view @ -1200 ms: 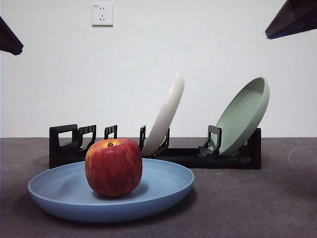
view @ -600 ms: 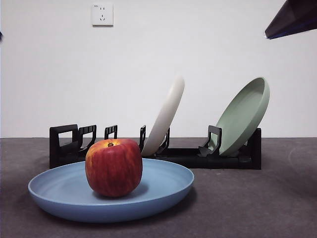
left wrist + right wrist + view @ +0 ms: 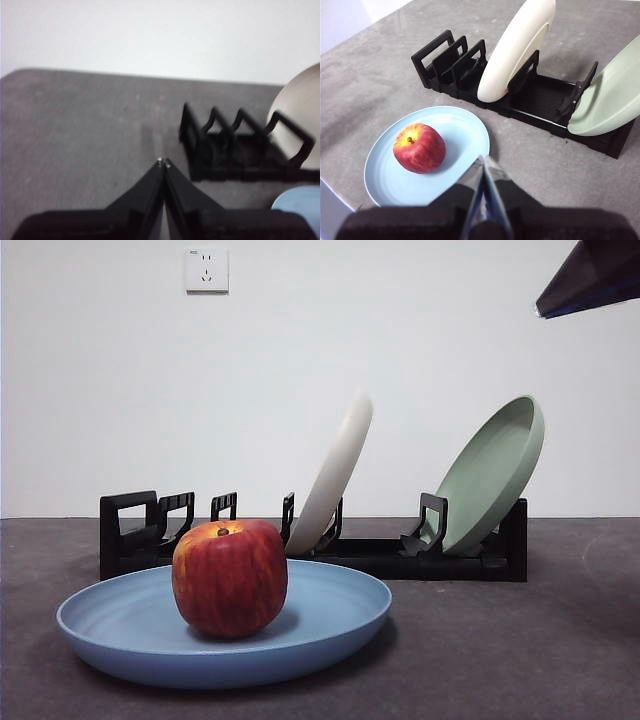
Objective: Take the blue plate from the plate rack,put the plate on the table,take the apple from the table,put the apple in the plate
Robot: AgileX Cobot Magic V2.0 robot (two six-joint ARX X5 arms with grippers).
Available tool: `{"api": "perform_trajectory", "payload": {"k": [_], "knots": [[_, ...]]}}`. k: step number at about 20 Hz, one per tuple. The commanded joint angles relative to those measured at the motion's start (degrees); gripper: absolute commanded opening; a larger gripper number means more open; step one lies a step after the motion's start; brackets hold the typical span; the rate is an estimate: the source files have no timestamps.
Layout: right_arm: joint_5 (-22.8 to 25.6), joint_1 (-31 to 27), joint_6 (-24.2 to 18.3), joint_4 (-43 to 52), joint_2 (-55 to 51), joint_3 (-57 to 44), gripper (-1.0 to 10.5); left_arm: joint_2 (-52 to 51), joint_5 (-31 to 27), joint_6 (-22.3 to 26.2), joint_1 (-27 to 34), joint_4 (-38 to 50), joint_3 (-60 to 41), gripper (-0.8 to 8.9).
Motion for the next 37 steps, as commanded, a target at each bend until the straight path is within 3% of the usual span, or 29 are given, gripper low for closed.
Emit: {"api": "perform_trajectory", "payload": {"k": [1,9,24,26,27,29,31,32,34,37], "knots": [[0.17,0.02,-0.09,0.24,-0.07,-0.07,0.0,-0.17,2.47,1.55,1.42,0.87,-1.57,-0.02],[0.15,0.02,-0.09,0.24,-0.07,-0.07,0.0,-0.17,5.20,3.04,5.53,-3.17,-2.14,-0.02],[0.17,0.02,-0.15,-2.58,-0.11,-0.07,0.0,-0.15,4.90,3.04,5.55,-3.15,-2.14,-0.02],[2.56,-0.13,-4.70,-3.32,-0.26,-0.07,0.0,-0.15,4.90,3.04,5.55,-3.15,-2.14,-0.02],[6.21,-0.98,-6.27,-3.30,-0.85,-0.09,0.0,-0.15,4.90,3.04,5.55,-3.15,-2.14,-0.02],[12.44,-5.20,-8.09,-2.95,-1.95,-0.50,0.0,-0.15,4.90,3.04,5.55,-3.15,-2.14,-0.02],[12.70,-13.97,-8.09,-1.29,-4.61,-2.36,0.0,-0.15,4.90,3.04,5.55,-3.15,-2.14,-0.02],[11.56,-18.23,-8.07,0.22,-6.29,-3.54,0.0,-0.15,4.90,3.04,5.55,-3.15,-2.14,-0.02],[4.92,-27.56,-9.86,5.53,-11.41,-7.19,0.0,-0.15,4.87,3.04,5.55,-3.15,-2.14,-0.02],[-3.39,-36.35,-12.55,13.44,-20.35,-13.90,0.0,-0.15,4.87,3.04,5.55,-3.15,-2.14,-0.02]]}}
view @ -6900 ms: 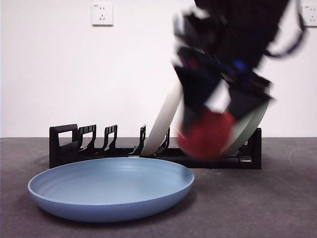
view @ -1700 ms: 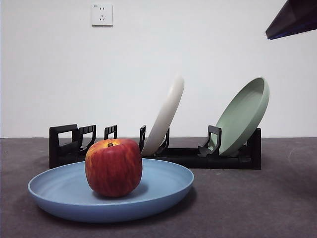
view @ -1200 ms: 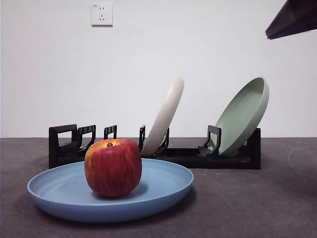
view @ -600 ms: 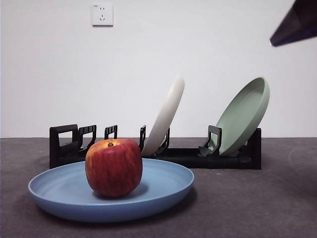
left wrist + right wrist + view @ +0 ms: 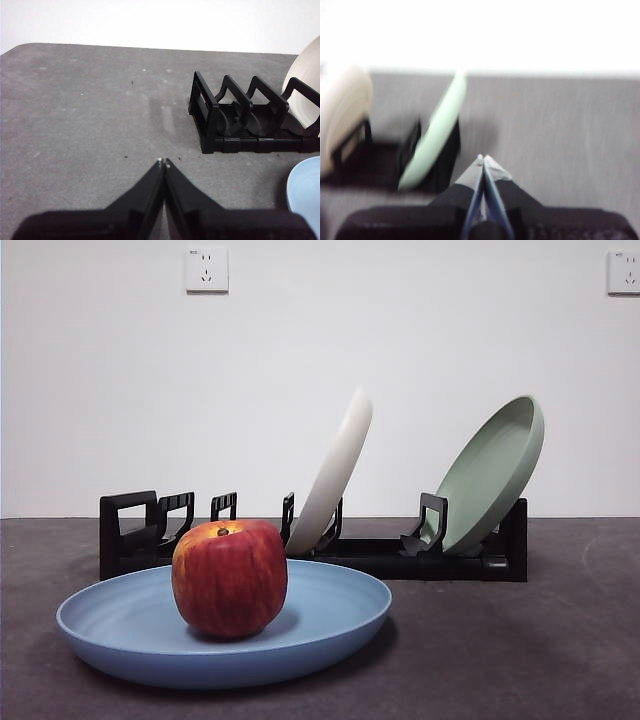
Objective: Take the blue plate from the plate rack,put the plate on the table,take the apple from the table,put the apple in the plate
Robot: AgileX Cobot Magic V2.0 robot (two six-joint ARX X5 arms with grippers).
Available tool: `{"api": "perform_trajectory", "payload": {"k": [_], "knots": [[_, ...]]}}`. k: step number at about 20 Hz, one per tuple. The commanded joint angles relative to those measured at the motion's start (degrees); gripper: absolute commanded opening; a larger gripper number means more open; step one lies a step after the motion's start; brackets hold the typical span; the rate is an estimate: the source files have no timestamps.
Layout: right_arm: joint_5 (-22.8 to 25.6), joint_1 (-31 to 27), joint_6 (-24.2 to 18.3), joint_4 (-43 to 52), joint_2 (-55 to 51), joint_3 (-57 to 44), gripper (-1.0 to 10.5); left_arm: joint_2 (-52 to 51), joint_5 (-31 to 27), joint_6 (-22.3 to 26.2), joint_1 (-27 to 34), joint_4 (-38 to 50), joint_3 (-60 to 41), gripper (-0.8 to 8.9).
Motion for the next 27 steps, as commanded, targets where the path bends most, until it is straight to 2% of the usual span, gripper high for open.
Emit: {"api": "perform_trajectory", "payload": {"k": [1,5,10,13,20,23,27], "knots": [[-4.79,-4.87,-2.03,4.87,-6.64,-5.99,0.0,-0.15,0.13,0.63,0.15,0.15,-0.74,-0.02],[-5.09,-6.58,-1.55,7.48,-12.72,-13.77,0.0,-0.15,0.13,0.63,0.15,0.15,-0.74,-0.02],[-5.77,-6.58,1.33,7.23,-16.06,-19.12,0.0,-0.15,0.13,0.63,0.15,0.15,-0.74,-0.02],[-7.98,-6.58,1.90,6.56,-16.20,-20.55,0.0,-0.15,0.13,0.63,0.15,0.15,-0.74,-0.02],[-7.89,-6.54,2.67,1.20,-16.20,-20.52,0.0,-0.15,0.13,0.63,0.15,0.15,-0.74,-0.02],[-7.87,-6.38,6.69,1.25,-16.09,-20.52,0.0,-0.15,0.11,0.63,0.15,0.15,-0.74,-0.02],[-6.95,-6.40,7.04,1.25,-15.82,-20.50,0.0,-0.15,0.11,0.63,0.15,0.15,-0.74,-0.02]]}}
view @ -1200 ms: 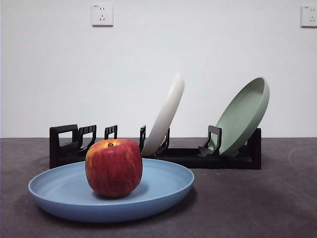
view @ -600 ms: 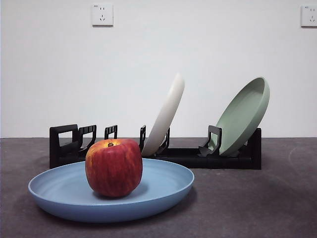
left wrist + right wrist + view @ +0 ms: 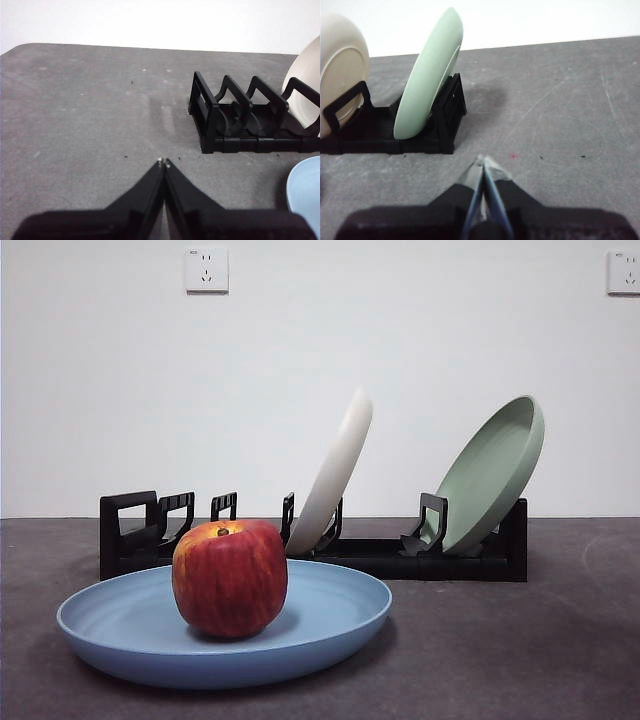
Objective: Take the blue plate from the plate rack,put the plate on the table,take the apple from the table,put the apple in the plate
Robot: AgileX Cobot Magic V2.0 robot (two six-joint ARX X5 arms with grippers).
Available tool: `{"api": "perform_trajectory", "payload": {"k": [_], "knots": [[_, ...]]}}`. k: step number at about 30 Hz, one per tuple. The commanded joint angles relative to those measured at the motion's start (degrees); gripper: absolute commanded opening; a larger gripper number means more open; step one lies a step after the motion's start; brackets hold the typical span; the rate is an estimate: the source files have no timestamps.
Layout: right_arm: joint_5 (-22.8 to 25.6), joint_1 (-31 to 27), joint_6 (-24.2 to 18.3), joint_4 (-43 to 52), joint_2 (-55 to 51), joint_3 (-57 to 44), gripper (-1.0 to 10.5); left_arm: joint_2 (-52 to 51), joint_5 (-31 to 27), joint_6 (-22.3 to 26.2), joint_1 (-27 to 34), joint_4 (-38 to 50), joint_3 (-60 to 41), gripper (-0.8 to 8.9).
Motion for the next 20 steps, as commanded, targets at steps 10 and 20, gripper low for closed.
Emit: {"api": "perform_trajectory", "payload": {"k": [10,20], "knots": [[1.36,0.02,1.62,-0.55,0.13,-0.66,0.0,-0.15,0.11,0.63,0.15,0.15,-0.74,-0.02],[1.36,0.02,1.62,-0.52,0.17,-0.63,0.0,-0.15,0.13,0.63,0.15,0.15,-0.74,-0.02]]}}
